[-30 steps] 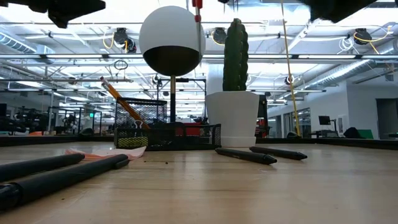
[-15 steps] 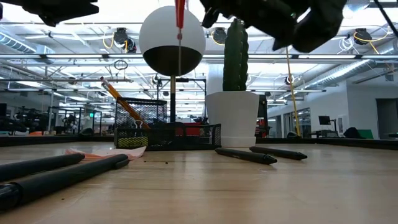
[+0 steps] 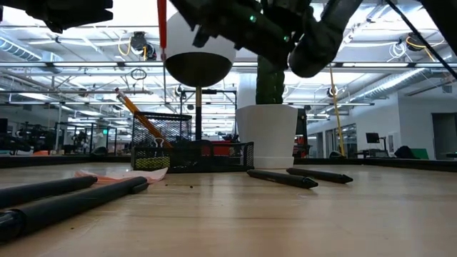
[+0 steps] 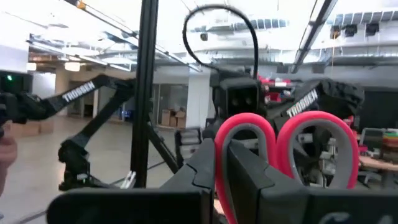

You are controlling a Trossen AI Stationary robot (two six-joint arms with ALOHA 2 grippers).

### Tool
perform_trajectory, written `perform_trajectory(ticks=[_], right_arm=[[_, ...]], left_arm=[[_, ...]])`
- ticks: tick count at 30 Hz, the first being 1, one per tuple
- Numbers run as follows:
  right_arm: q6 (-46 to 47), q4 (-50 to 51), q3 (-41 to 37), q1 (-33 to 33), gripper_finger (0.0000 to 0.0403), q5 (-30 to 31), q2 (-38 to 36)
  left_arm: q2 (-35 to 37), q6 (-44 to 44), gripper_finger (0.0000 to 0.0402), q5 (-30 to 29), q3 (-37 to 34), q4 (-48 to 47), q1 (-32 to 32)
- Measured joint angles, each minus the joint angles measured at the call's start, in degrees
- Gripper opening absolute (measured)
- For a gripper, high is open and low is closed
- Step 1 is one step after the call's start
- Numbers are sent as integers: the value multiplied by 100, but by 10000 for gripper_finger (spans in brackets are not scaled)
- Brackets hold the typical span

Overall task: Pick and place office supplies into organizer
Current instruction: Put the red scissors into the desk organizer

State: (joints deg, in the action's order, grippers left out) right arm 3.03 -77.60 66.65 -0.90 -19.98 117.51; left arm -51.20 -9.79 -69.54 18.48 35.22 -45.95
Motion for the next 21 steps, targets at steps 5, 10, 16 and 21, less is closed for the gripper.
perform_trajectory(ticks=[5,10,16,21], right_arm=[[-10,-34,52,231,16,24,55],[341,46,52,489,16,32,56],[578,534,49,668,16,198,63],[587,546,48,648,19,194,50]], left_arm=[[0,52,225,52,0,-19,0],[-2,110,225,57,0,-86,0],[-2,132,225,61,0,-149,0],[-2,124,225,61,0,-149,0]])
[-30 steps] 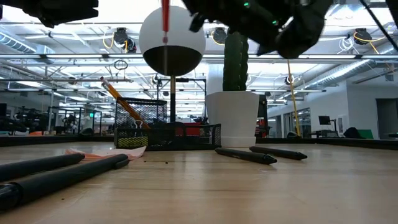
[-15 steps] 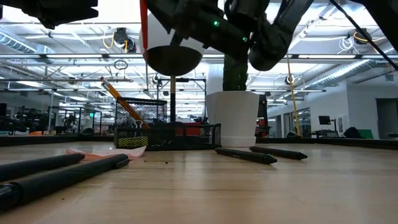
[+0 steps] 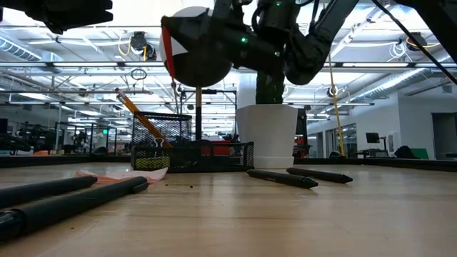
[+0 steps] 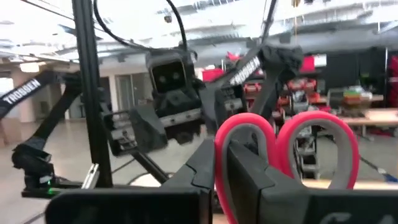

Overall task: Pick and place office supplies into organizer
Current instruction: Put the red scissors into the desk organizer, then put the black pen into the desk organizer

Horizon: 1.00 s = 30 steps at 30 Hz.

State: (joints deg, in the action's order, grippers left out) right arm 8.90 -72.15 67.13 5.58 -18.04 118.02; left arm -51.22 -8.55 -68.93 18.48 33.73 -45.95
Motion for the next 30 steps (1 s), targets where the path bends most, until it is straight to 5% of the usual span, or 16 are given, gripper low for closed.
perform_trajectory(ticks=[15,30], right_arm=[[15,605,0,4,32,553,4],[299,978,0,-4,158,795,4]], left_arm=[[0,31,225,2,0,-77,0],[1,130,225,3,0,-125,0]])
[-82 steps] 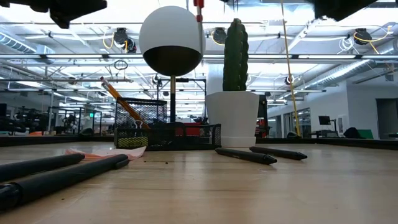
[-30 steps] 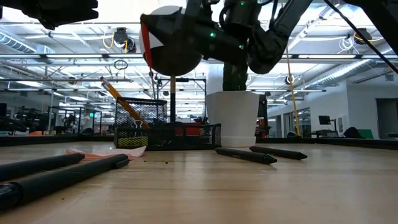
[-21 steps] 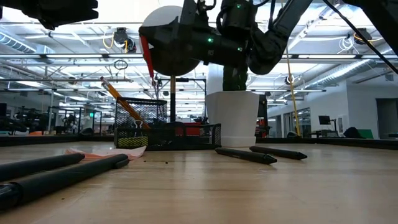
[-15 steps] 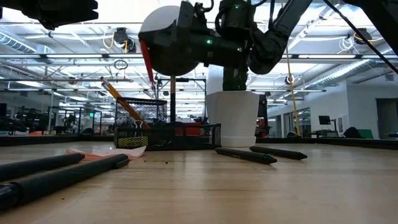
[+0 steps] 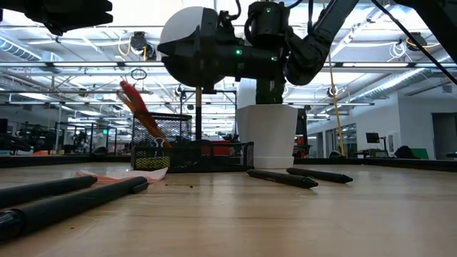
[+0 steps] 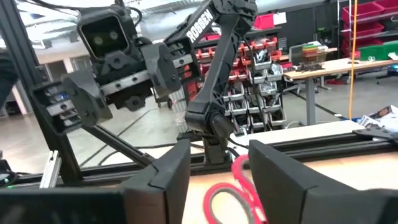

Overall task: Pick and place office supplies into organizer
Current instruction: Put the black pen into the desk organizer

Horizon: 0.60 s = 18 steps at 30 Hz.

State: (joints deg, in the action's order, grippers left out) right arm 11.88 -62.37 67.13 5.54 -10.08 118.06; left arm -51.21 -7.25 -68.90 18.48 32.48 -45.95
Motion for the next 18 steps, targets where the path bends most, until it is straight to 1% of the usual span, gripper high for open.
perform_trajectory(ticks=[7,13,15,18], right_arm=[[-118,80,0,-52,179,-40,0],[-741,383,0,-360,175,-59,0],[-797,620,0,-488,173,-69,-44],[-802,1014,-2,-681,172,-448,-187]], left_arm=[[-1,7,225,1,0,-25,0],[1,91,225,1,0,-70,0],[-1,182,225,4,0,-144,0],[-3,316,225,97,0,-239,2]])
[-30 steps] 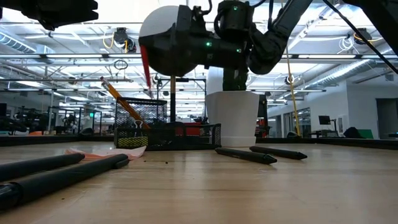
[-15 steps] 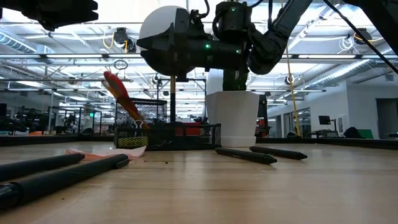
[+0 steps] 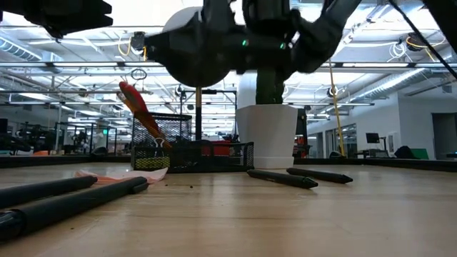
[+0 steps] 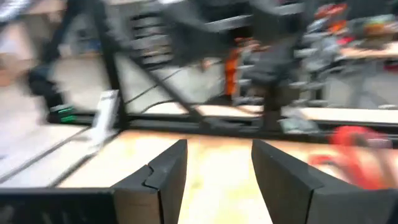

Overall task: Pick and place office supplies into organizer
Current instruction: Put the black pen into the desk organizer

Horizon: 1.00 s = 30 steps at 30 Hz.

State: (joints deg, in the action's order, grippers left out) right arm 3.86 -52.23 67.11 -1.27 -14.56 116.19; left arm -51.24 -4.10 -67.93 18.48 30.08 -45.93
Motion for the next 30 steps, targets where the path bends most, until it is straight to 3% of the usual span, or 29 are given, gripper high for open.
perform_trajectory(ticks=[3,7,12,19,30], right_arm=[[37,628,0,-216,173,-219,-212],[-311,1632,0,-586,170,21,-470],[-561,3145,0,-1059,159,1192,-771],[390,4786,-2,-1648,147,3133,-901],[1876,5623,-4,-2614,133,4334,-897]], left_arm=[[-3,38,225,221,0,-6,0],[-3,63,225,375,0,-6,0],[-3,94,225,375,0,-11,-1],[-3,163,225,367,2,-38,4],[-3,234,225,497,2,-37,4]])
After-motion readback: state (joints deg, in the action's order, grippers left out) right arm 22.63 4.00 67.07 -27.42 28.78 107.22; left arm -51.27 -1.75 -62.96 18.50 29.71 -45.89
